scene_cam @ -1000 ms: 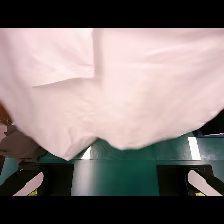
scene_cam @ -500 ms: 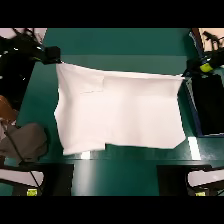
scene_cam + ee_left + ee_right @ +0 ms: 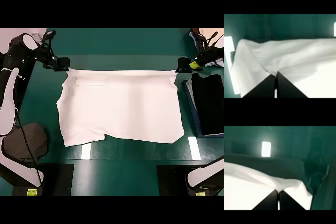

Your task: Fold the shirts.

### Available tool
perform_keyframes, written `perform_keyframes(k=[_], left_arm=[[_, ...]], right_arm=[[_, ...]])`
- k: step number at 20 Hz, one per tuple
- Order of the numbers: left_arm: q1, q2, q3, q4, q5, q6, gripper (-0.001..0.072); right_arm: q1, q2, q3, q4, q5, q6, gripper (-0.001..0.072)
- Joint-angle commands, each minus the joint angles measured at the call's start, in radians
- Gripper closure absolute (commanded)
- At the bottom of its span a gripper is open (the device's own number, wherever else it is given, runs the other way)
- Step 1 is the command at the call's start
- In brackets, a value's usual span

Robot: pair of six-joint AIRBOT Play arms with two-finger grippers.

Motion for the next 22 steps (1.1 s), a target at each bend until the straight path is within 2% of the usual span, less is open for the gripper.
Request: perform_keyframes(k=[1,5,8,9,10,11,12,16,22], left_arm=[[0.001,-0.006,-0.036,0.028,-0.146,0.003,0.0687],[0.001,-0.006,-0.156,0.012,-0.153,0.004,0.0686],[0.001,-0.006,-0.195,0.015,-0.154,0.002,0.0683],[0.001,-0.006,-0.196,0.015,-0.156,0.002,0.054],[0.001,-0.006,-0.196,0.014,-0.156,0.002,0.0288],[0.001,0.0,-0.196,0.019,-0.162,0.003,0.0305],[0.001,0.015,-0.196,0.036,-0.171,0.003,0.0329],[0.001,0.165,-0.25,0.152,-0.23,0.003,0.0329],[0.001,0.524,-0.736,0.138,-0.178,-0.007,0.0328]], right_arm=[[-0.001,0.096,-0.185,-0.093,-0.008,-0.013,0.0696],[-0.001,0.19,-0.437,-0.1,-0.089,-0.013,0.0695],[-0.001,0.219,-0.521,-0.083,-0.126,-0.013,0.0693],[-0.001,0.219,-0.529,-0.069,-0.12,-0.013,0.0693],[-0.001,0.218,-0.53,-0.045,-0.109,-0.013,0.0683],[-0.005,0.219,-0.526,-0.031,-0.101,-0.013,0.0536],[-0.009,0.221,-0.512,-0.022,-0.074,-0.013,0.0328],[-0.037,0.36,-0.59,-0.005,-0.036,-0.031,0.0323],[-0.047,0.634,-0.789,-0.004,-0.027,-0.047,0.0323]])
